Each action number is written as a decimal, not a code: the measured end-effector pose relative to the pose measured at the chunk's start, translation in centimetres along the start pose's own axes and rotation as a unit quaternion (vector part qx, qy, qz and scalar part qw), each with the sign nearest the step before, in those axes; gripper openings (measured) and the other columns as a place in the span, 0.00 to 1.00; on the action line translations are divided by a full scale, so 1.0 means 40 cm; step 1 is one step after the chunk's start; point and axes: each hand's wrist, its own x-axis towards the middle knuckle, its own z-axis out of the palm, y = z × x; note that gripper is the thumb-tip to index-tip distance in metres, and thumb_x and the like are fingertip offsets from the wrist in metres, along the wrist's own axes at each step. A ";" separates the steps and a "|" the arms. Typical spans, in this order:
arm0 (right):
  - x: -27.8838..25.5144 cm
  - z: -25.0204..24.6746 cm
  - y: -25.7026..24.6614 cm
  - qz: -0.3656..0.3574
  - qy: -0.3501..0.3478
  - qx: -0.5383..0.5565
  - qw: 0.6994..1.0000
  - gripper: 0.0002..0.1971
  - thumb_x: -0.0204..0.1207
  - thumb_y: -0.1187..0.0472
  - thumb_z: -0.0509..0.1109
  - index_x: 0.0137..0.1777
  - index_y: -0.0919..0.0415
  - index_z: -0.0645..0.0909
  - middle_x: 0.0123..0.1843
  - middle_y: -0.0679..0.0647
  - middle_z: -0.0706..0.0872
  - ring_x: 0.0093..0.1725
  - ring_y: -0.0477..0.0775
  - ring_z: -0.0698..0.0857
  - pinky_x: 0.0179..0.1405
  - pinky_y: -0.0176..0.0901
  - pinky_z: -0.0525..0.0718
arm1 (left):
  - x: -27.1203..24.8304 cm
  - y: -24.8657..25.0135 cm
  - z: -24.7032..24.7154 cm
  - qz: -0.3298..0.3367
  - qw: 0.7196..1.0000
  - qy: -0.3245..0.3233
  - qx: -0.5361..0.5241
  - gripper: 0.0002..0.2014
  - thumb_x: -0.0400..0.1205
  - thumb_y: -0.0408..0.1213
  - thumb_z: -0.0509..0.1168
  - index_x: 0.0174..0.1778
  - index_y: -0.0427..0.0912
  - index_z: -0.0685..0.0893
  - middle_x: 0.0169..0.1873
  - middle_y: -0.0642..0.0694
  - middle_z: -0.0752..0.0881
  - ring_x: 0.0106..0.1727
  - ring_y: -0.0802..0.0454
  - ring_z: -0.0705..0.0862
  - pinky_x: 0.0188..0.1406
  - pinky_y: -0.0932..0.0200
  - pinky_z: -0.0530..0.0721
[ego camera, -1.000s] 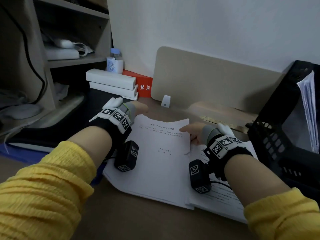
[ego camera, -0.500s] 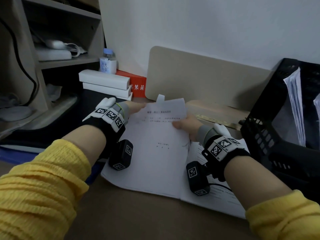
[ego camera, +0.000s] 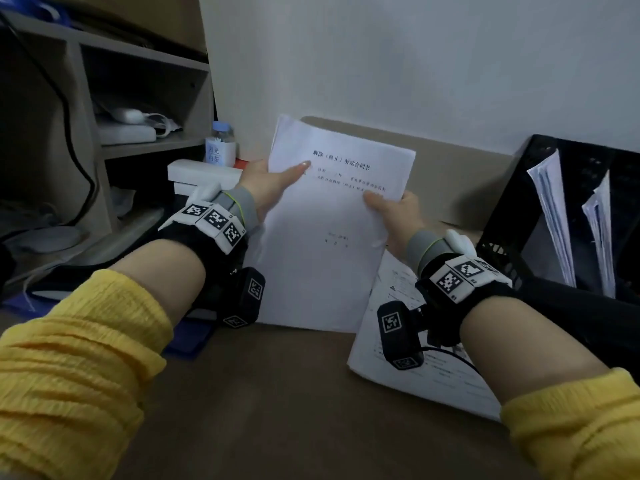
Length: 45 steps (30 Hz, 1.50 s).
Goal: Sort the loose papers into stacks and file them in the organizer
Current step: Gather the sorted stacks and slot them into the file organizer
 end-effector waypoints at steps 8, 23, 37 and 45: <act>-0.045 -0.020 -0.045 0.006 -0.044 0.007 0.999 0.08 0.74 0.69 0.73 0.52 0.63 0.84 0.40 0.53 0.91 0.33 0.51 0.89 0.37 0.44 0.87 | -0.050 0.095 0.024 0.120 0.988 0.016 -0.096 0.11 0.77 0.37 0.74 0.53 0.36 0.89 0.50 0.41 0.91 0.51 0.49 0.90 0.51 0.59 0.87; -0.099 -0.075 -0.072 -0.058 0.013 -0.027 0.998 0.07 0.79 0.70 0.67 0.54 0.63 0.82 0.42 0.54 0.87 0.30 0.46 0.87 0.32 0.38 0.87 | -0.109 0.126 0.113 0.057 0.994 0.015 -0.093 0.17 0.75 0.39 0.77 0.56 0.33 0.88 0.48 0.44 0.91 0.48 0.51 0.91 0.50 0.59 0.89; -0.155 -0.115 -0.044 -0.027 0.009 -0.048 0.998 0.08 0.78 0.69 0.70 0.55 0.62 0.82 0.51 0.59 0.87 0.46 0.57 0.86 0.55 0.54 0.85 | -0.095 0.063 0.118 -0.016 1.000 -0.027 -0.001 0.38 0.69 0.55 0.78 0.68 0.32 0.79 0.56 0.49 0.84 0.57 0.55 0.83 0.59 0.65 0.75; -0.198 -0.206 -0.188 -0.143 0.121 -0.113 0.976 0.02 0.77 0.67 0.69 0.46 0.65 0.82 0.43 0.59 0.88 0.38 0.48 0.81 0.40 0.32 0.80 | -0.131 0.219 0.254 0.119 0.987 0.029 -0.103 0.27 0.62 0.56 0.79 0.53 0.45 0.88 0.47 0.52 0.92 0.50 0.55 0.91 0.57 0.52 0.88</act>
